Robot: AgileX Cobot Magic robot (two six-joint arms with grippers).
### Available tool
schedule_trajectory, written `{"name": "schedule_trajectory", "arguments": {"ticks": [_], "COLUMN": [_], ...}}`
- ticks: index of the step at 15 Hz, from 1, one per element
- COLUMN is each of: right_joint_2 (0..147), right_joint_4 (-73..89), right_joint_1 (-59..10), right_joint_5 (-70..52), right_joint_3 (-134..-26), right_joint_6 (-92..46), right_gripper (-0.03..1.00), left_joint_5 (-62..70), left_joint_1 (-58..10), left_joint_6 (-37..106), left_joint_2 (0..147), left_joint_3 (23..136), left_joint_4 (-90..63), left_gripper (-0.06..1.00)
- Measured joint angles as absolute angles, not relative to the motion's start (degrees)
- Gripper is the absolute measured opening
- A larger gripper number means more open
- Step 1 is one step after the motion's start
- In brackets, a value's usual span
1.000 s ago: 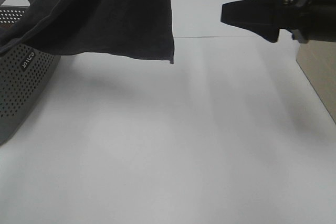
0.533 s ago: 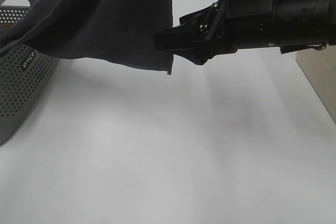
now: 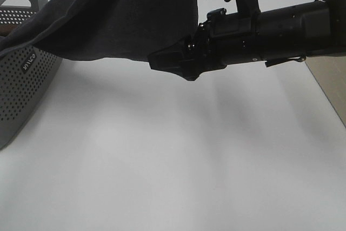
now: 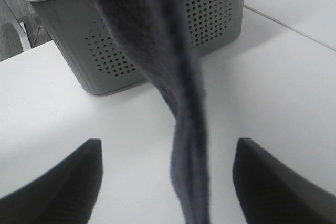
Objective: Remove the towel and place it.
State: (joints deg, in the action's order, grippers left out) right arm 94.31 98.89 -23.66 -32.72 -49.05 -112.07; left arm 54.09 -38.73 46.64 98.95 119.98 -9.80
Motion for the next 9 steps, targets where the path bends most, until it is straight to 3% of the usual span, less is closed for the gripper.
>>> {"name": "schedule_trajectory", "arguments": {"ticks": [3, 9], "right_joint_2": [94.48, 94.48], "right_joint_4": [98.84, 95.11], "right_joint_1": [-23.66, -23.66], "right_joint_5": [-32.72, -32.77], "right_joint_3": [-49.22, -49.27], "right_joint_6": [-110.07, -102.04], "right_gripper": [0.52, 0.01], "left_joint_5": [54.09, 54.32], "left_joint_1": [-38.73, -38.73], "left_joint_6": [46.64, 46.64], "left_joint_2": [98.95, 98.95], "left_joint_3": [119.98, 119.98], "left_joint_4": [-9.8, -8.65], "left_gripper": [0.0, 0.0]}}
